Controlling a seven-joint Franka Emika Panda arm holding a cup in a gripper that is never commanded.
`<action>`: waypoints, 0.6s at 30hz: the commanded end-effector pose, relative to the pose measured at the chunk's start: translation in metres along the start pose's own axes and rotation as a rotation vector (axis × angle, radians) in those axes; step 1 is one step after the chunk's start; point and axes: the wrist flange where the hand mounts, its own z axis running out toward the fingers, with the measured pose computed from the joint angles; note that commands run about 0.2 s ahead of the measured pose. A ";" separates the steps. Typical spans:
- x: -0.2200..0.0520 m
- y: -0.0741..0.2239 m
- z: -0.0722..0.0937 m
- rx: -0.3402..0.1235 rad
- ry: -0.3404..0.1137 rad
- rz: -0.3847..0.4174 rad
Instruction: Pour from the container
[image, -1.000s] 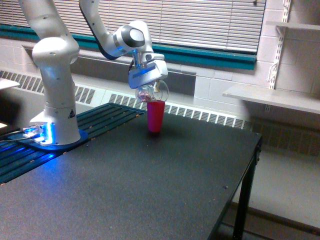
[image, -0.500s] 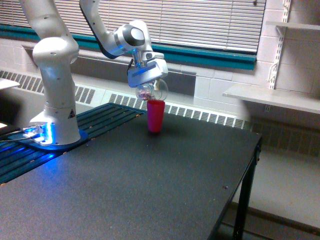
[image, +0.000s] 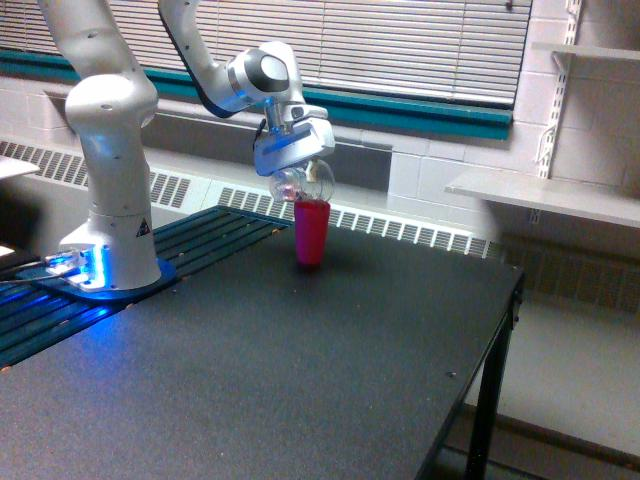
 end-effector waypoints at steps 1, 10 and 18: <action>-0.002 0.001 -0.003 -0.010 0.003 -0.021; -0.002 0.000 -0.004 -0.017 0.006 -0.026; -0.001 -0.002 -0.006 -0.020 0.006 -0.034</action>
